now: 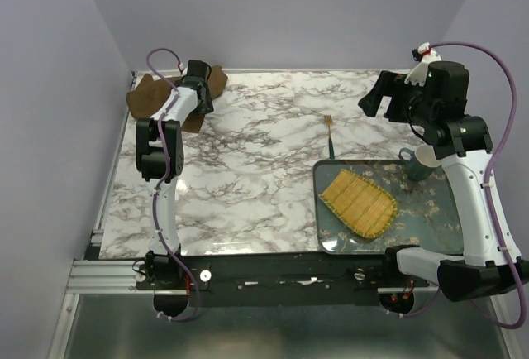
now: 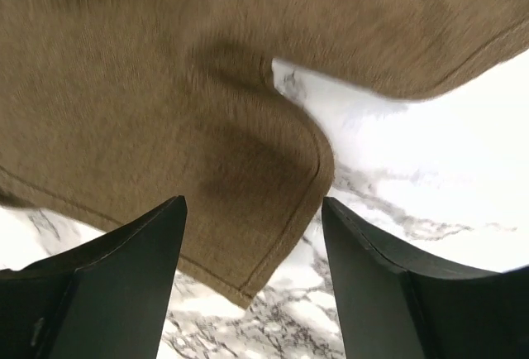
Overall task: Fold the napkin, place the utensils inside, and roll it up
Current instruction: Move the napkin to the centre of the board
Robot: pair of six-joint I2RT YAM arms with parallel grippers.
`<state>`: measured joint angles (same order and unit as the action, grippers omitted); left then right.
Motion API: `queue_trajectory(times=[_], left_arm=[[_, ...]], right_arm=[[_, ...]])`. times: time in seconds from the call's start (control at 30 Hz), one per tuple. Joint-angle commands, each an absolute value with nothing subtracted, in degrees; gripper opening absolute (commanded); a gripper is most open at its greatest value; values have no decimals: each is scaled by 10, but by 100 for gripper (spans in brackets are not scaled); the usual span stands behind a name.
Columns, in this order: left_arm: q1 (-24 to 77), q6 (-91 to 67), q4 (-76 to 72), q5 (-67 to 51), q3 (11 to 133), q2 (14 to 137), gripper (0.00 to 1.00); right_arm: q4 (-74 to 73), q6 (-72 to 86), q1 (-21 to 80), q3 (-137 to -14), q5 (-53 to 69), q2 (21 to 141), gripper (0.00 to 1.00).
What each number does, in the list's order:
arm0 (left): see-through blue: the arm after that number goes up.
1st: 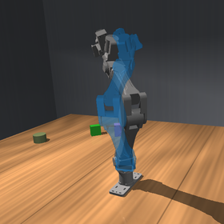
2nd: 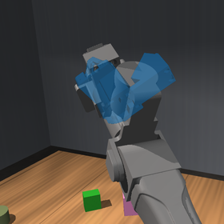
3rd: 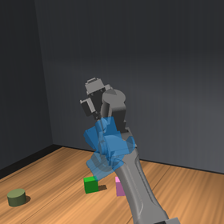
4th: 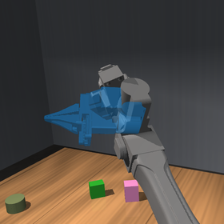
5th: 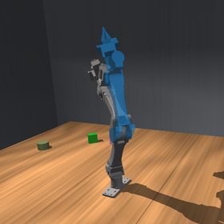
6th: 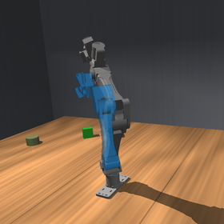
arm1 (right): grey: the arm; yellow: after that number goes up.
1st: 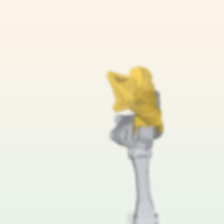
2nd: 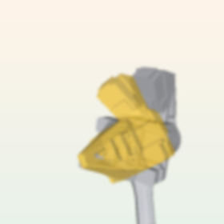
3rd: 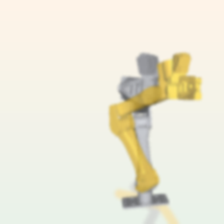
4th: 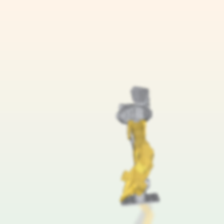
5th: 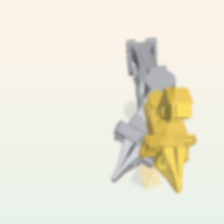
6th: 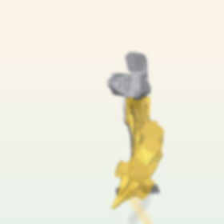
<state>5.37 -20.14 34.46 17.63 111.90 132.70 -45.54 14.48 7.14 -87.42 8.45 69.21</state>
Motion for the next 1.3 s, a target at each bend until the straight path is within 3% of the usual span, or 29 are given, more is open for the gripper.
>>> queue_trajectory(times=[0.0, 0.23, 0.3, 0.33, 0.4, 0.43, 0.47, 0.57, 0.7, 0.9, 0.93, 0.97, 1.07, 1.27], left_arm=[[57, -244, 338, 206, 1044, 1285, 75], [56, -243, 344, 174, 1006, 1288, 77], [51, -243, 344, 157, 986, 1275, 63], [49, -247, 342, 133, 977, 1268, 44], [47, -250, 333, 111, 935, 1239, 24], [47, -253, 330, 95, 919, 1226, 6], [47, -258, 330, 92, 903, 1210, 0], [48, -303, 313, 65, 809, 1113, 0], [60, -395, 239, 26, 586, 878, 0], [92, -475, 295, -55, 394, 616, 0], [93, -481, 313, -61, 382, 551, 0], [94, -483, 322, -73, 370, 521, 0], [95, -482, 340, -107, 350, 439, 0], [94, -449, 331, -164, 366, 424, 0]], right_arm=[[-414, 148, 70, -850, 112, 684, 100], [-396, 156, 69, -811, 150, 687, 100], [-386, 158, 76, -802, 154, 694, 100], [-383, 158, 80, -795, 149, 699, 100], [-369, 164, 102, -788, 146, 720, 100], [-360, 169, 113, -784, 142, 728, 100], [-350, 174, 126, -776, 140, 740, 100], [-320, 200, 182, -784, 127, 801, 100], [-298, 311, 264, -844, 56, 903, 100], [-224, 397, 322, -898, 104, 1040, 97], [-215, 407, 326, -910, 119, 1057, 94], [-207, 419, 328, -913, 133, 1084, 83], [-175, 456, 344, -893, 163, 1113, 82], [-101, 505, 373, -803, 180, 1103, 82]])
